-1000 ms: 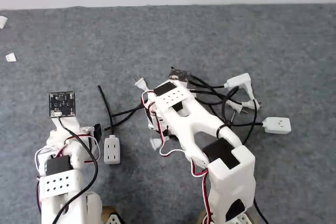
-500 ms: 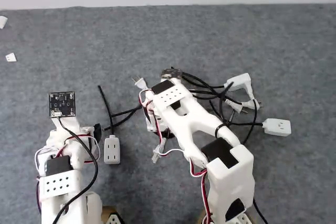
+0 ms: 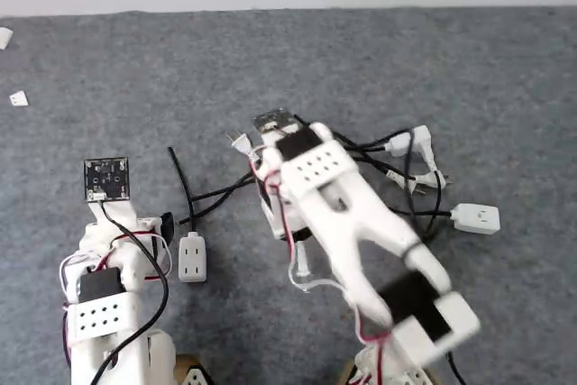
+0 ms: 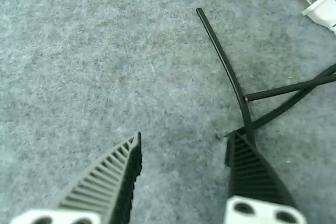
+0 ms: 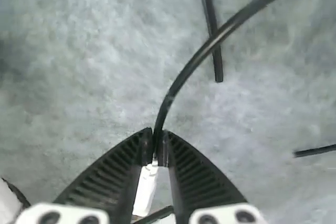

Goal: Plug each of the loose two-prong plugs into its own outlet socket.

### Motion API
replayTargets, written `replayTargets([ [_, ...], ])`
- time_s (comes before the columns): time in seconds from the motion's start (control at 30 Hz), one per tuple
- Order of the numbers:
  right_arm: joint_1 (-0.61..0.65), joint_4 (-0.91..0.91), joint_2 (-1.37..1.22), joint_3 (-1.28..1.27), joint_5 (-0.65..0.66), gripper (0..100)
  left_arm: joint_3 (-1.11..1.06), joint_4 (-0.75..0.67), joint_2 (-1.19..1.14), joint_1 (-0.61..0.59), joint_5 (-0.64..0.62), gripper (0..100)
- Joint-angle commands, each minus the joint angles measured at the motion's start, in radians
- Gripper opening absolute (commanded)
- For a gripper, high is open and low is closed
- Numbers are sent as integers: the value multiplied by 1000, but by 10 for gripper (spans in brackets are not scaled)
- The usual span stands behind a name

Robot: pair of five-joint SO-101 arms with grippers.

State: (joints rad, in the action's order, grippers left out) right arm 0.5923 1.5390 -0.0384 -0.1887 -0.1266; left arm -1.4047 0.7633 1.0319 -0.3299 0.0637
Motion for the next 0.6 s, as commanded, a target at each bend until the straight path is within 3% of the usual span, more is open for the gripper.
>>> replayTargets([
  [0.0, -15, -104, 168, -101, 97, 8, 8, 11, 17, 3, 5, 242],
  [0.27, -87, -449, 74, -278, 450, 12, 8, 9, 18, 2, 3, 242],
  [0.4, -163, -484, -10, -235, 457, 17, 8, 9, 18, 2, 3, 242],
  [0.57, -173, -314, -79, -115, 351, 150, 8, 9, 18, 2, 5, 242],
])
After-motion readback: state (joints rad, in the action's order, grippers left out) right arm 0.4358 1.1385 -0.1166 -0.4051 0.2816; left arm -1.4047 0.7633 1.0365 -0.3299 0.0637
